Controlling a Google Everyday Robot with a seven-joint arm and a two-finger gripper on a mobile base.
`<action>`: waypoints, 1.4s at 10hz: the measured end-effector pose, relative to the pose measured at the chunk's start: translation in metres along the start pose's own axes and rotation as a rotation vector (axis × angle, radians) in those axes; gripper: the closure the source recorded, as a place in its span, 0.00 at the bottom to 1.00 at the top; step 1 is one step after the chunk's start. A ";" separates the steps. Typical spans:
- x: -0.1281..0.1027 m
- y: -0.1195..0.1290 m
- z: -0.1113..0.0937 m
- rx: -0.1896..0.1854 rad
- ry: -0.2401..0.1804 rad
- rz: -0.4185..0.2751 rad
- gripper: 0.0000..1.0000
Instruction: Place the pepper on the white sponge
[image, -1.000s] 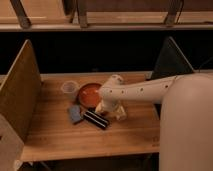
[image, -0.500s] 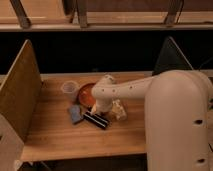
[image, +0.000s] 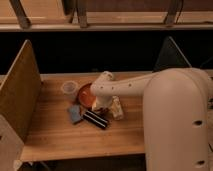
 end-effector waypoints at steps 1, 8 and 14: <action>-0.002 0.001 -0.007 0.006 -0.017 -0.005 0.20; 0.005 0.003 0.012 0.036 0.010 0.009 0.20; -0.008 -0.008 0.049 0.020 0.064 0.072 0.20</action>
